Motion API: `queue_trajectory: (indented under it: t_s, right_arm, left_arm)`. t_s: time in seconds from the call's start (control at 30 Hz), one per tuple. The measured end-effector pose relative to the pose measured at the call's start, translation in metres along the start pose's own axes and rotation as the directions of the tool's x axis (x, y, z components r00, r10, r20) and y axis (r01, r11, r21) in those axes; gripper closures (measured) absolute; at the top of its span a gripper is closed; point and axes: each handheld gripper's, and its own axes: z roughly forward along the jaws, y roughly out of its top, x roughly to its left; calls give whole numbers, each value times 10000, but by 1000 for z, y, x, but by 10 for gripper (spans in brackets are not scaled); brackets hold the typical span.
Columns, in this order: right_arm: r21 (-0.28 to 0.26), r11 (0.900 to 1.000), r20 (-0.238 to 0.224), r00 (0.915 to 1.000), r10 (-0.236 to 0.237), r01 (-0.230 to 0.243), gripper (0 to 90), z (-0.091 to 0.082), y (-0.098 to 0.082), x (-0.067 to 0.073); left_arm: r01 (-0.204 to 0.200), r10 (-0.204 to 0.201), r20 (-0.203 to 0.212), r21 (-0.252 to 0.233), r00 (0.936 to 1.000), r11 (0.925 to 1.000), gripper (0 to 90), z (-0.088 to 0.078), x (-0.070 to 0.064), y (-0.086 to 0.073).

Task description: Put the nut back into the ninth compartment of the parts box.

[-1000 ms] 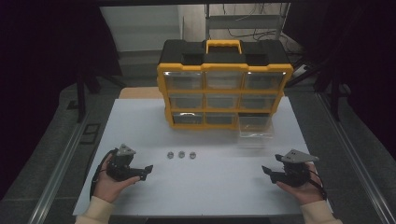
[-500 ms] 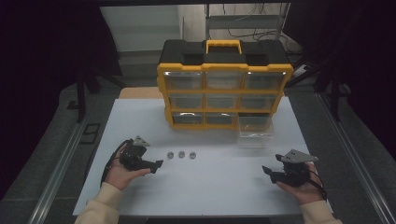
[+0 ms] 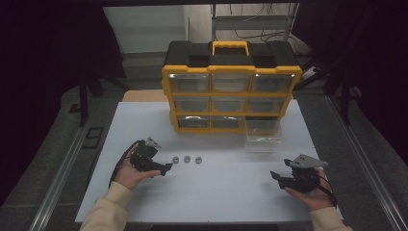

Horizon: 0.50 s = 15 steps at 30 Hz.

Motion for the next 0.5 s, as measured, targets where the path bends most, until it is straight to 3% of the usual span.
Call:
queue_trajectory:
  t_s: [0.5]
  right_arm:
    - [74,10000,2,10000,-36,36,301,0,-1,0]
  left_arm:
    - [-763,756,197,355,9969,9965,138,16,-3,17]
